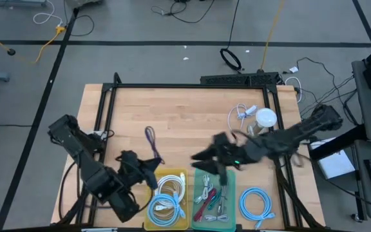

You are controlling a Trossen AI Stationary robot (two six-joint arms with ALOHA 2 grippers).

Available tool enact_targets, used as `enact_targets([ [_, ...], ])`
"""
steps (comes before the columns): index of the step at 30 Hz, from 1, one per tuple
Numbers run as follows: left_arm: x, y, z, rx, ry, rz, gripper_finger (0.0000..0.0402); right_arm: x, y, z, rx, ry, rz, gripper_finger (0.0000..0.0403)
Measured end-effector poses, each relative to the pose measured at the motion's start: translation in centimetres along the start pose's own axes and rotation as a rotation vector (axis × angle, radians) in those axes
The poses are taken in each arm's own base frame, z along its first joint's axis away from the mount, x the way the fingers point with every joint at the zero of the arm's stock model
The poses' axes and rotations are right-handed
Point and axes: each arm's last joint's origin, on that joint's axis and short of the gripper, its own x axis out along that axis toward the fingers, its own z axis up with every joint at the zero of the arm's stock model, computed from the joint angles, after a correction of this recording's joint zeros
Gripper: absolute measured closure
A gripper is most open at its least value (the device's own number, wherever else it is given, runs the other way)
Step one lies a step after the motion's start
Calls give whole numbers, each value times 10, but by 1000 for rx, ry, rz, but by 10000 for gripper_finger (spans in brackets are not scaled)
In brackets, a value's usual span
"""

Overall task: Pick & Place USB Port
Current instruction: Put the small dark blue charger cable into the green bin

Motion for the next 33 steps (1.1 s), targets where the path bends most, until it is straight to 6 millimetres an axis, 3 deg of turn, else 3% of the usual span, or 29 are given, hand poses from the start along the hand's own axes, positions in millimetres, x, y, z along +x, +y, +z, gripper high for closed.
enact_targets([
  [5, 11, -27, 0, 101, 45, -104, 398, 41, -21, 10, 190, -34, 252, 204],
  [10, 11, -43, 6, 167, 100, -204, 398, 62, -40, 6, 229, -31, 275, 166],
  [20, 8, -37, 7, 214, 167, -196, 398, 67, -46, 5, 181, -71, 257, 158],
  [27, -28, -8, 34, 165, 86, -139, 398, 67, -43, 4, 174, -70, 265, 171],
  [33, -41, -12, 52, 133, 79, -211, 398, 67, -46, 6, 145, -83, 254, 168],
])
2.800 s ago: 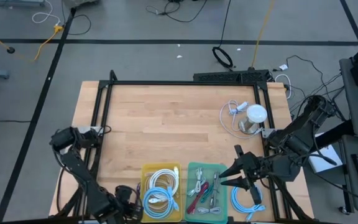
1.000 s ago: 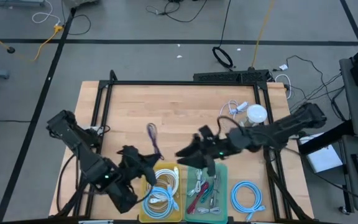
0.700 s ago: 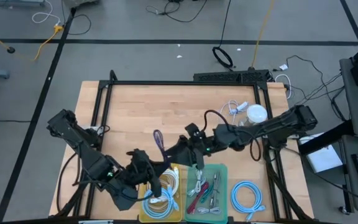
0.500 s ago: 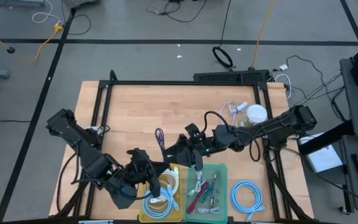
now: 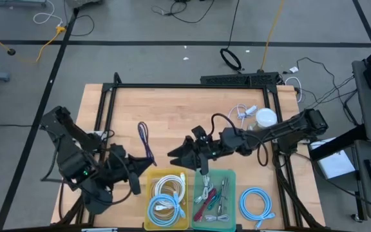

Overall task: Pick & Place USB Port
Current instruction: Put the small dark blue charger cable into the green bin

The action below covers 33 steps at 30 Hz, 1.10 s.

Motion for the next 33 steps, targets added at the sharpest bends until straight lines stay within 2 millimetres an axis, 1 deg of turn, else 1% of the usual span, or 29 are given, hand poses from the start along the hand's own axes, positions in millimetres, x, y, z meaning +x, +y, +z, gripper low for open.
enact_targets([
  [3, 6, -10, 1, 2, 23, -47, 398, 0, -4, 4, -2, -9, -8, 168],
  [8, 23, -23, -2, 22, 33, -98, 398, 0, -6, 7, -3, -17, -15, 171],
  [12, 39, -24, -4, 35, 69, -90, 398, 0, -6, 7, -2, -16, -14, 170],
  [16, 49, -23, -7, 45, 103, -84, 398, 0, -6, 7, -2, -15, -11, 173],
  [21, 53, -22, -5, 53, 116, -84, 398, 0, -4, 9, -2, -30, 8, 189],
  [24, 53, -22, -5, 52, 117, -82, 398, 0, -5, 8, 3, -23, 0, 229],
  [26, 53, -21, -6, 48, 120, -77, 398, 0, -5, 8, 9, -22, -1, 277],
  [29, 53, -21, -6, 41, 119, -79, 394, 0, -4, 8, -2, -13, 12, 369],
  [30, 53, -22, -5, 40, 117, -85, 392, 0, -4, 8, -11, -9, 16, 383],
  [33, 51, -24, -6, 60, 144, -110, 383, 0, -4, 8, 14, -5, 17, 385],
])
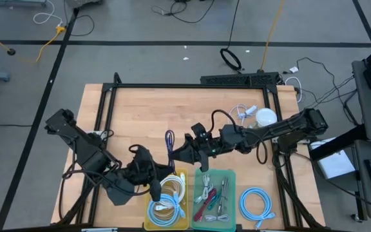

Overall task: Pick & Place USB Port
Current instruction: Put the small dark blue charger cable into the green bin

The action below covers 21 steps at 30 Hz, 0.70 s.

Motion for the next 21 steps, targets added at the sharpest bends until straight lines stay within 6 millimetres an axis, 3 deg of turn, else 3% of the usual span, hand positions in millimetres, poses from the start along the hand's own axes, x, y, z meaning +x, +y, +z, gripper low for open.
enact_targets([
  [4, -17, 1, 4, 7, 101, -65, 366, 0, 1, -1, 24, 9, 7, 395],
  [9, -52, 1, 14, -35, 168, -166, 349, -8, 23, 8, 96, -69, 73, 395],
  [16, -90, 7, 27, -47, -29, -136, 347, -21, 48, 25, 71, -183, 191, 395],
  [21, -91, 14, 26, -22, -68, -69, 347, -26, 54, 24, -145, -81, 242, 395],
])
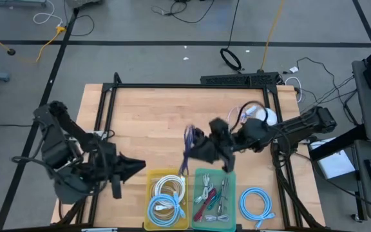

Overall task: Pick & Place USB Port
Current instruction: Put the small dark blue charger cable into the green bin

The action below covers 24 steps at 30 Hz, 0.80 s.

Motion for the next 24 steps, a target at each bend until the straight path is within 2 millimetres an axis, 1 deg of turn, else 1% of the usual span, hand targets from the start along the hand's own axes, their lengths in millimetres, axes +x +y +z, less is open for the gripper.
enact_targets([
  [2, 3, 6, -1, 2, 14, 34, 346, -4, 0, -4, -161, 143, 30, 395],
  [4, 6, 12, -1, -1, 34, 71, 346, -12, 3, -9, -377, 306, 47, 395],
  [8, 12, 23, -2, 0, 77, 144, 346, -39, 15, -19, -826, 620, 3, 395],
  [10, 15, 28, -1, -2, 94, 182, 346, -51, 21, -17, -952, 712, -53, 395],
  [13, 19, 35, -2, -1, 111, 236, 346, -62, 26, -7, -1041, 806, -124, 395],
  [14, 20, 37, -2, 3, 113, 250, 346, -65, 29, -7, -1069, 858, -139, 395],
  [16, 23, 41, -4, 0, 115, 272, 346, -71, 34, -14, -1141, 1008, -160, 395],
  [18, 29, 46, -8, 1, 134, 297, 346, -77, 34, -27, -1196, 1217, -159, 395],
  [22, 41, 57, -18, -8, 193, 350, 346, -88, 23, -58, -1238, 1662, -158, 395],
  [23, 44, 60, -21, -16, 207, 363, 346, -89, 20, -67, -1229, 1746, -143, 395],
  [24, 48, 64, -24, -28, 224, 379, 346, -88, 18, -76, -1228, 1792, -116, 395],
])
